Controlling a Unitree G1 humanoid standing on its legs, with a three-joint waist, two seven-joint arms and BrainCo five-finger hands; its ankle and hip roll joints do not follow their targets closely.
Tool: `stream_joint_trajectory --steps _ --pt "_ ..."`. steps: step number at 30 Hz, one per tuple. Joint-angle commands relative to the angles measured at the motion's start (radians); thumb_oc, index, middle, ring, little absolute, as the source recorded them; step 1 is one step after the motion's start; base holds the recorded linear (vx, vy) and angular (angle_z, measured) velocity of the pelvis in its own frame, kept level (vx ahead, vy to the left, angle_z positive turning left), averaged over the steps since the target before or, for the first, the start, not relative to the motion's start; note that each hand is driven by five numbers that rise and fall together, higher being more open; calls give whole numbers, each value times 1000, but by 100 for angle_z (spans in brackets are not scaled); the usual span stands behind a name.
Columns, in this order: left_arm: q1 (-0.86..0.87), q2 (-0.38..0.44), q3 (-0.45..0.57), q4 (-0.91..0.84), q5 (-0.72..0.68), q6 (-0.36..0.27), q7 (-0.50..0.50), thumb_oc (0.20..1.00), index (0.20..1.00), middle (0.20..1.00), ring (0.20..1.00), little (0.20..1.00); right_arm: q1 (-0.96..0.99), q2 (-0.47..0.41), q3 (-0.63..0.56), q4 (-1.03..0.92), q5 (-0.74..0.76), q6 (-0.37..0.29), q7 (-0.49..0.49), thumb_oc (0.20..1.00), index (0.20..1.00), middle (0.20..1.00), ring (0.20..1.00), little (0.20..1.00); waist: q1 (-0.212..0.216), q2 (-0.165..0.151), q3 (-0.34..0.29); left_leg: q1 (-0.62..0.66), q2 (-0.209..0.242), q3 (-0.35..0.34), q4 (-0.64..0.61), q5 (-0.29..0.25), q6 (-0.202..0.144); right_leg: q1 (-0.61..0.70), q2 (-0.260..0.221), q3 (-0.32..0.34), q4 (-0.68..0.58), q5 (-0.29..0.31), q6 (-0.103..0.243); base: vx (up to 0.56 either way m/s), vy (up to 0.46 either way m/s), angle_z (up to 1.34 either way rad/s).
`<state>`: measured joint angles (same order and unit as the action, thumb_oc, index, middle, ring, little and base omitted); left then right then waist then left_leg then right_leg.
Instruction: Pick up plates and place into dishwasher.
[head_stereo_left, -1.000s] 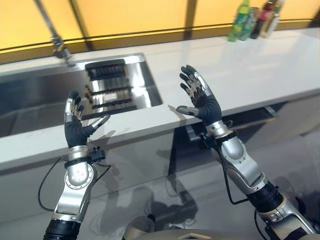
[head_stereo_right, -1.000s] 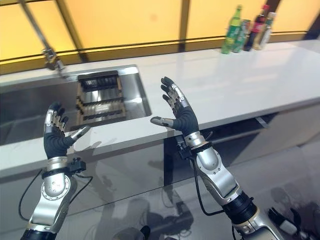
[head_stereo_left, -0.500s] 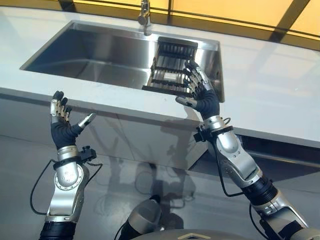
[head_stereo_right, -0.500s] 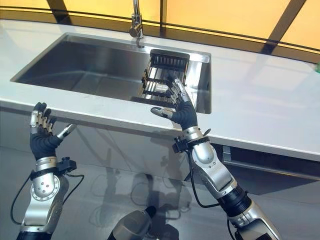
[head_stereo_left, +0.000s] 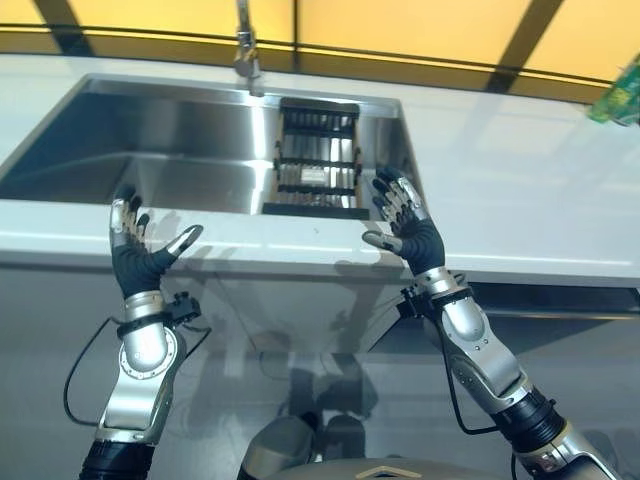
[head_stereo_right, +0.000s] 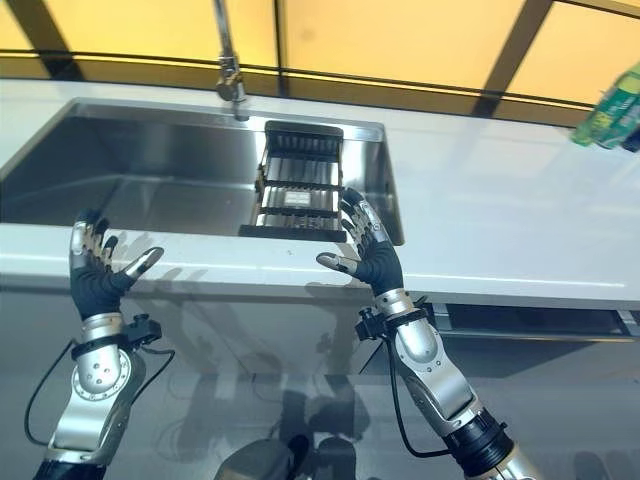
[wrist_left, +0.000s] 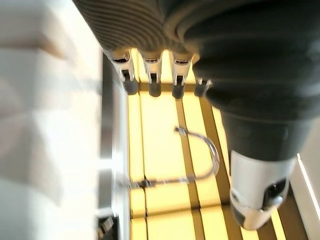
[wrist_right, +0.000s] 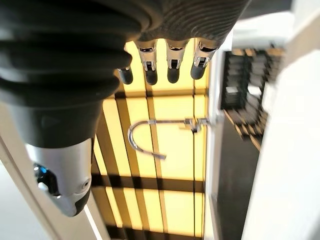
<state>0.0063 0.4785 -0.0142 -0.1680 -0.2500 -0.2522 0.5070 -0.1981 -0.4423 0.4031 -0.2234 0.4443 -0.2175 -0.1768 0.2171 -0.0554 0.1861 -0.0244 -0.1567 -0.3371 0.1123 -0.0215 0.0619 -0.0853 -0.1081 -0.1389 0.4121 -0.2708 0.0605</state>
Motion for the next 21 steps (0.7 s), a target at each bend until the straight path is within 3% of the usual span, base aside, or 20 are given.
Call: stream_joint_trajectory --steps 1,3,11,21 --pt "-46 18 -29 -5 70 -22 26 1000 1000 1000 1000 1000 -70 -20 -8 28 40 -62 30 1000 1000 1000 1000 1000 -44 18 -96 -22 33 86 -26 -54 -22 24 -10 111 -257 263 43 68 -164 22" --pt "-63 19 -51 -26 74 -8 2 1000 1000 1000 1000 1000 -75 -28 -24 24 53 -43 18 1000 1000 1000 1000 1000 -53 15 -101 -20 57 85 -29 -56 -33 47 1 116 -309 232 45 60 -209 36" --pt "-82 -2 -93 -52 37 34 -27 1000 1000 1000 1000 1000 -69 -25 -30 -17 37 27 -8 1000 1000 1000 1000 1000 -53 8 -137 -6 129 122 -73 -34 -86 139 -1 70 -486 286 48 57 -148 32" --pt "-65 -25 -78 -69 8 37 -10 1000 1000 1000 1000 1000 -59 -41 -18 -52 30 57 13 1000 1000 1000 1000 1000 -50 20 -162 -11 173 153 -87 -16 -123 146 -5 15 -499 271 37 15 -23 2"
